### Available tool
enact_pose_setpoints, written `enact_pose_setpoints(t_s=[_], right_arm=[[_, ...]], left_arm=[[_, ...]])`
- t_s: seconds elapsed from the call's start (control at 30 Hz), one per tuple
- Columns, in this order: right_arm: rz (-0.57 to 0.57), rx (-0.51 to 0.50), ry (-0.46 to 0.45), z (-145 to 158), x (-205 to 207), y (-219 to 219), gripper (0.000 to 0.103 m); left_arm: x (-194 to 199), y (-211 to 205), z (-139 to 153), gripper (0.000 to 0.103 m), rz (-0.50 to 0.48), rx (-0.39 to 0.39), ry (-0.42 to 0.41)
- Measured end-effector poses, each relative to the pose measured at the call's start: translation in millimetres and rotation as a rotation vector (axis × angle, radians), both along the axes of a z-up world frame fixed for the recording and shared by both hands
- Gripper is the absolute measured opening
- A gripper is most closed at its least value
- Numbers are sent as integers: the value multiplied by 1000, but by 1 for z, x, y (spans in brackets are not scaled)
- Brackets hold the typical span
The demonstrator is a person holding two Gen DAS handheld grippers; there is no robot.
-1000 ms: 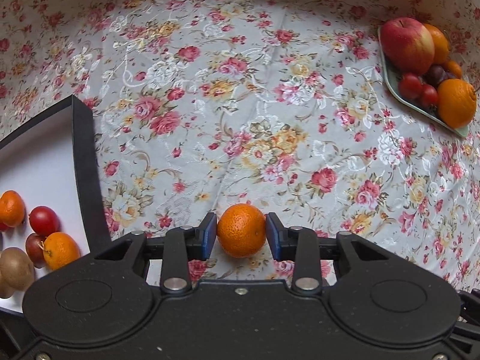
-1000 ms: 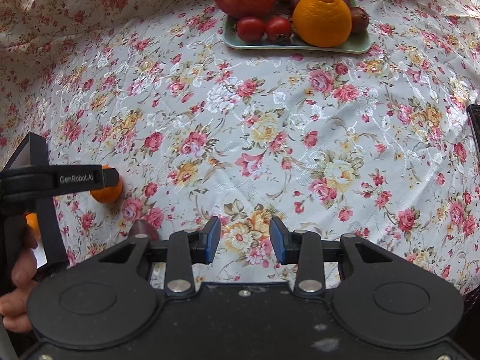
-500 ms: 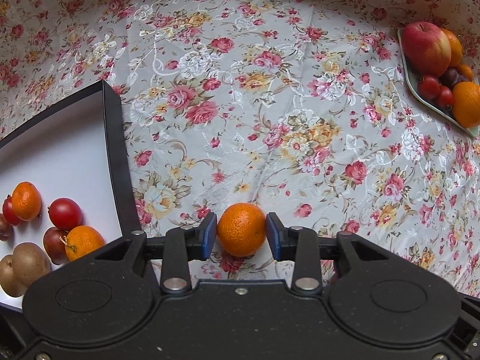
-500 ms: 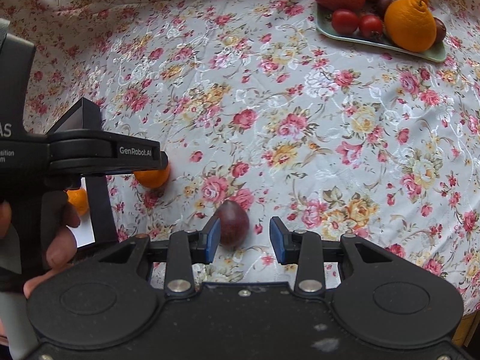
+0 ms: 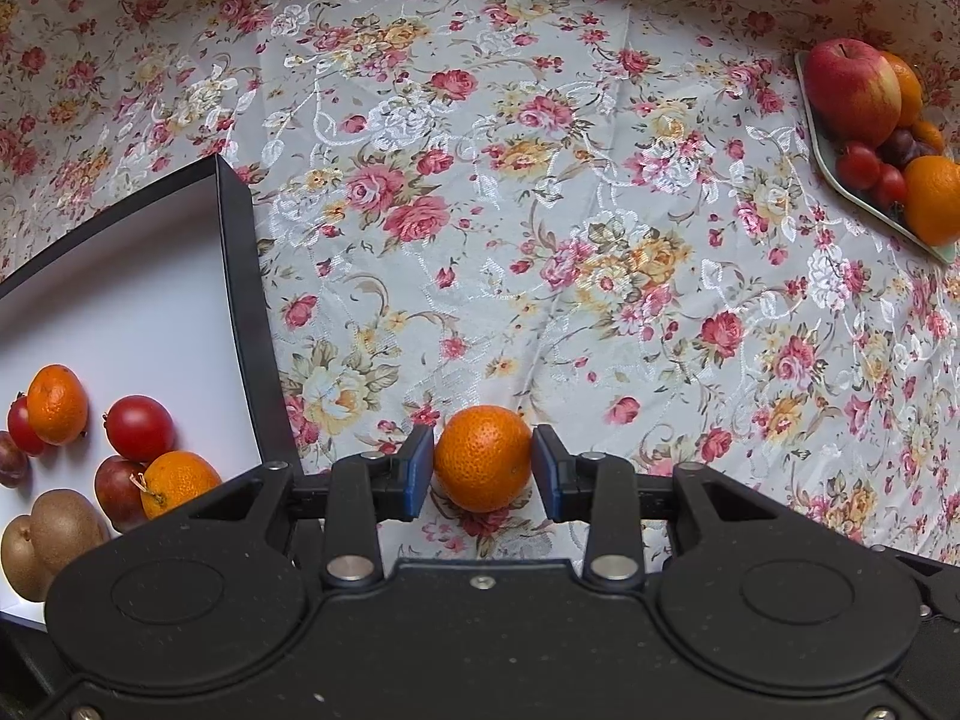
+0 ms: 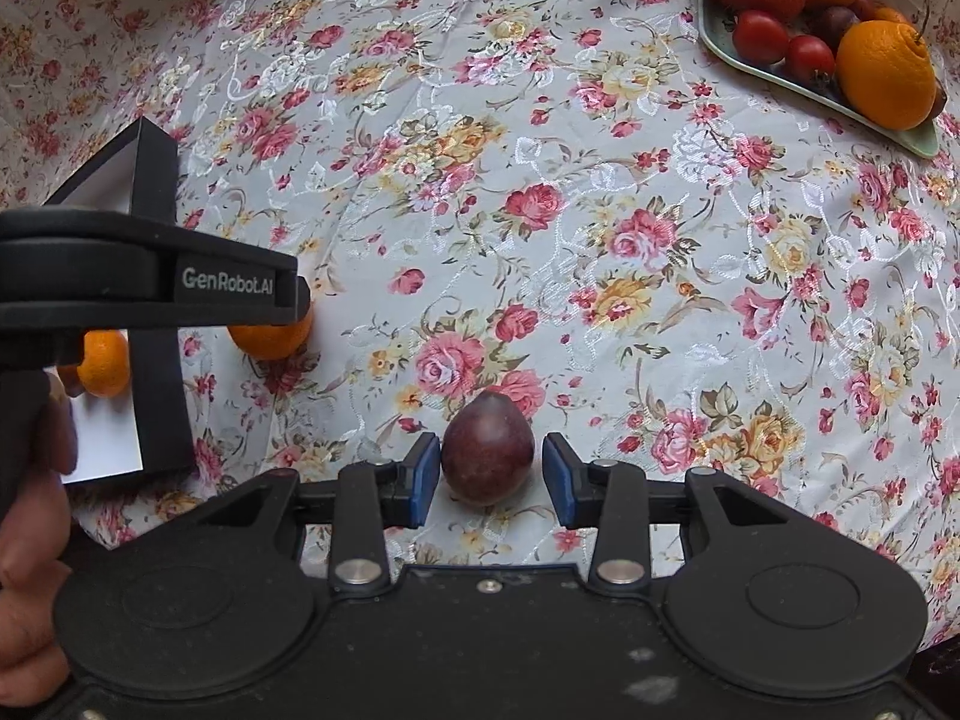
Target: Organize fruits
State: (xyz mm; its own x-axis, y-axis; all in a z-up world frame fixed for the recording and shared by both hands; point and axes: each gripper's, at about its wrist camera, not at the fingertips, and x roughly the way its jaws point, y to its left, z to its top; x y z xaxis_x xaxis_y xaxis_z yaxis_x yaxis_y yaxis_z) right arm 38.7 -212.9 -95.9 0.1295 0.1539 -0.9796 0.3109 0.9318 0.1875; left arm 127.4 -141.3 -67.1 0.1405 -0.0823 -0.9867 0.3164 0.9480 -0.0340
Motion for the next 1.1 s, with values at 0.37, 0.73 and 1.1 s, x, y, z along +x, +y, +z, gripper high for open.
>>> enact_pose_setpoints(t_s=[0.37, 0.73, 1.1], right_arm=[[-50, -58, -17, 3, 2, -27, 41], [-132, -29, 4, 1, -1, -52, 41], [-102, -14, 39, -13, -9, -36, 45]], left_arm=[[-1, -1, 0, 45, -2, 6, -5], [-1, -3, 0, 45, -1, 15, -8], [0, -4, -1, 45, -2, 23, -15]])
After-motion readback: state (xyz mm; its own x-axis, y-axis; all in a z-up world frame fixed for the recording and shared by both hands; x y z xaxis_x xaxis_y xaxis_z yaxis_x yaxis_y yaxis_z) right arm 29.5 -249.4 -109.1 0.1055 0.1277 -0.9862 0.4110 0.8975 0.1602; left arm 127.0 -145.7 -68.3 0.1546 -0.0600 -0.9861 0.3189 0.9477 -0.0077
